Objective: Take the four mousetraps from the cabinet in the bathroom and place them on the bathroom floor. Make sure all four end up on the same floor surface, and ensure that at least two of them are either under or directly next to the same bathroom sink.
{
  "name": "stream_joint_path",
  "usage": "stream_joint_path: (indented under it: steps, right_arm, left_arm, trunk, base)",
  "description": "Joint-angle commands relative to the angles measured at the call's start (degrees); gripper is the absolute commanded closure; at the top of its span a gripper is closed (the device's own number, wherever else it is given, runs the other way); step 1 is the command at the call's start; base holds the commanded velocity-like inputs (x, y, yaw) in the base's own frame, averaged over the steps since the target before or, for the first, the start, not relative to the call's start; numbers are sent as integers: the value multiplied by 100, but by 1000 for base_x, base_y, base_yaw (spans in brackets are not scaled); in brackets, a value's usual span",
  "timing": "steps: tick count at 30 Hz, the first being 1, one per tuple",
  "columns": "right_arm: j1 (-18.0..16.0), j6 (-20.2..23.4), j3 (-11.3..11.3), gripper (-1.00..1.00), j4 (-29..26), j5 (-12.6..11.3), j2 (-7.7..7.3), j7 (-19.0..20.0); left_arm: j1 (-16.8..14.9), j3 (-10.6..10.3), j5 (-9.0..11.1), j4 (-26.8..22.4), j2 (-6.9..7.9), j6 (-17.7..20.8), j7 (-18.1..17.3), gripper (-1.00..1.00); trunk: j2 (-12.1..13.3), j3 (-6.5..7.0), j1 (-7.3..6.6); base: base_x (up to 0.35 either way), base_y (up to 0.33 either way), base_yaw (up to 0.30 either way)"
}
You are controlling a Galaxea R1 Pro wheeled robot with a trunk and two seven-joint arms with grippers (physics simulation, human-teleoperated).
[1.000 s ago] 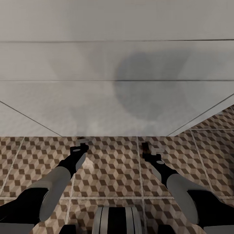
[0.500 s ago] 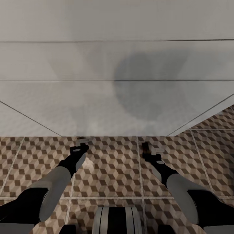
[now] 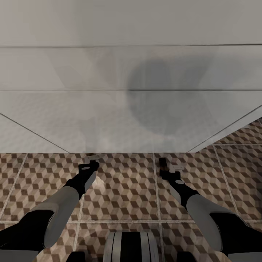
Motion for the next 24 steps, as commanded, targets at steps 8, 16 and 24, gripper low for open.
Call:
stream_joint_path:
  steps: [8, 16, 24]
  right_arm:
    - [-3, -148, -15, 100, 5, -3, 10, -13]
    - [-3, -154, -15, 100, 6, -5, 11, -13]
    - [-3, -150, -15, 100, 6, -7, 11, -13]
  left_arm:
    - [1, 1, 22, 0, -2, 33, 17, 100]
    - [1, 1, 22, 7, -2, 33, 17, 100]
    - [1, 1, 22, 1, -2, 30, 17, 100]
  trunk:
    - [-1, -3, -1]
    - [-1, -3, -1]
    - [-1, -3, -1]
  base:
    - [11, 9, 0]
    - [107, 87, 0]
    - [19, 14, 0]
